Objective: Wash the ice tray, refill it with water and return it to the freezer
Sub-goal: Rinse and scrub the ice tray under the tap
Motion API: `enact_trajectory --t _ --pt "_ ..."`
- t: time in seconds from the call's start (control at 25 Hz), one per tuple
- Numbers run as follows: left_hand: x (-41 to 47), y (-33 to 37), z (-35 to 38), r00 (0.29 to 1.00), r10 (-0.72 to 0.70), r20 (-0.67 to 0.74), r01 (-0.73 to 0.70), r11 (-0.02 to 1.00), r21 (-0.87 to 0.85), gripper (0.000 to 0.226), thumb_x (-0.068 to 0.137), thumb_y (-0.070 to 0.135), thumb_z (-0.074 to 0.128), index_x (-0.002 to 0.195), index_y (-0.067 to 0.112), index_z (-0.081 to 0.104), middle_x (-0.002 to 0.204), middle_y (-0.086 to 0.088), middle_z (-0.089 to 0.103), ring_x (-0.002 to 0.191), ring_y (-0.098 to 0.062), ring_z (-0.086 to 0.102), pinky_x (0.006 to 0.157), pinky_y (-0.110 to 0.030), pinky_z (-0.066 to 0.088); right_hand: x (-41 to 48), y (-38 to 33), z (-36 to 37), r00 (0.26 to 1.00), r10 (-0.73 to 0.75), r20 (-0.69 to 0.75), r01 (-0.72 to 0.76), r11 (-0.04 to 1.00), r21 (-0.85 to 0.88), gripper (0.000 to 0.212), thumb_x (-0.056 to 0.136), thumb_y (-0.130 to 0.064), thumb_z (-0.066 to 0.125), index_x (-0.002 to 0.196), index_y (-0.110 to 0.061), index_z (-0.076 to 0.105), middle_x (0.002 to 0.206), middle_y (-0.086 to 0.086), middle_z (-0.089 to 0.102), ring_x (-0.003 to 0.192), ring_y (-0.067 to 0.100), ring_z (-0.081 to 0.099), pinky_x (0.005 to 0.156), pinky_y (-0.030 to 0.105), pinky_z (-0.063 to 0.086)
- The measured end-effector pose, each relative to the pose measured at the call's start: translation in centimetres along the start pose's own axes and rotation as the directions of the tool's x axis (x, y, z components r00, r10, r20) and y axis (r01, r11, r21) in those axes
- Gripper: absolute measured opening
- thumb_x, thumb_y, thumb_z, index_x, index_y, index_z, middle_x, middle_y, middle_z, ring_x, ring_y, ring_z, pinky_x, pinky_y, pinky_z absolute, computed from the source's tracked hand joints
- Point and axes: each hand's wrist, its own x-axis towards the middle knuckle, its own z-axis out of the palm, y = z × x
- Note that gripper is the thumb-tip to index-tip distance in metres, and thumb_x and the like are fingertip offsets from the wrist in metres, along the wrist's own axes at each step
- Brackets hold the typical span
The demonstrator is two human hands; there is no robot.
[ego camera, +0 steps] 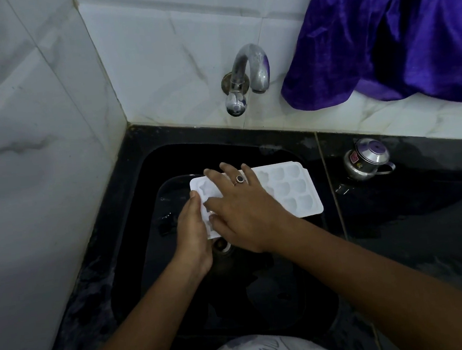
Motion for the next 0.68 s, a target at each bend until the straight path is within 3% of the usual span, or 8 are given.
enact_trajectory --t 0.12,0.28,0.48,0.6,0.68 --pt "0.0 0.0 -0.3 1.0 -0.008 -0.011 0.008 1.0 0.006 0.049 0.112 0.049 0.041 0.126 0.015 0.073 0.114 -0.012 0.081 0.101 -0.027 0.08 0.075 -0.036 0.065 -0.2 0.6 -0.4 0.999 -0.008 0.046 0.007 1.0 0.025 0.04 0.105 -0.044 0.039 0.136 -0.035 0.063 0.169 0.009 0.021 0.157 0.036 0.011 0.125 0.062 0.007" --pt "-0.1 -0.1 0.2 1.0 0.004 -0.005 -0.004 1.0 0.007 0.044 0.112 0.047 0.041 0.118 0.019 0.075 0.106 -0.008 0.083 0.088 -0.021 0.082 0.061 -0.031 0.063 0.2 0.1 -0.5 1.0 0.0 -0.004 0.0 0.994 -0.113 0.038 0.104 -0.044 0.04 0.124 -0.029 0.069 0.166 0.013 0.027 0.155 0.038 0.018 0.123 0.065 0.008" --pt "0.0 0.8 -0.5 1.0 -0.026 -0.003 0.026 1.0 0.002 0.049 0.112 0.049 0.04 0.127 0.014 0.072 0.114 -0.014 0.081 0.098 -0.027 0.08 0.068 -0.032 0.064 0.1 1.4 -0.6 0.997 -0.015 0.069 0.007 0.993 0.118 0.039 0.107 -0.048 0.037 0.137 -0.041 0.062 0.171 0.006 0.017 0.157 0.034 0.009 0.125 0.062 0.006" --pt "-0.4 0.4 0.0 1.0 -0.03 0.007 0.03 0.999 0.017 0.049 0.112 0.048 0.041 0.127 0.013 0.072 0.114 -0.014 0.081 0.095 -0.024 0.081 0.068 -0.032 0.063 0.9 1.7 -0.9 0.998 -0.034 0.046 0.034 0.999 0.002 0.039 0.107 -0.049 0.037 0.123 -0.037 0.07 0.164 0.007 0.029 0.154 0.036 0.019 0.123 0.063 0.011" --pt "-0.4 0.7 0.3 1.0 -0.015 0.009 0.015 1.0 -0.002 0.048 0.112 0.048 0.04 0.128 0.014 0.071 0.116 -0.013 0.08 0.098 -0.025 0.08 0.072 -0.036 0.066 1.0 1.2 -0.6 0.999 -0.051 0.014 0.052 0.993 -0.105 0.04 0.106 -0.051 0.037 0.126 -0.035 0.068 0.165 0.01 0.027 0.154 0.038 0.019 0.123 0.065 0.01"
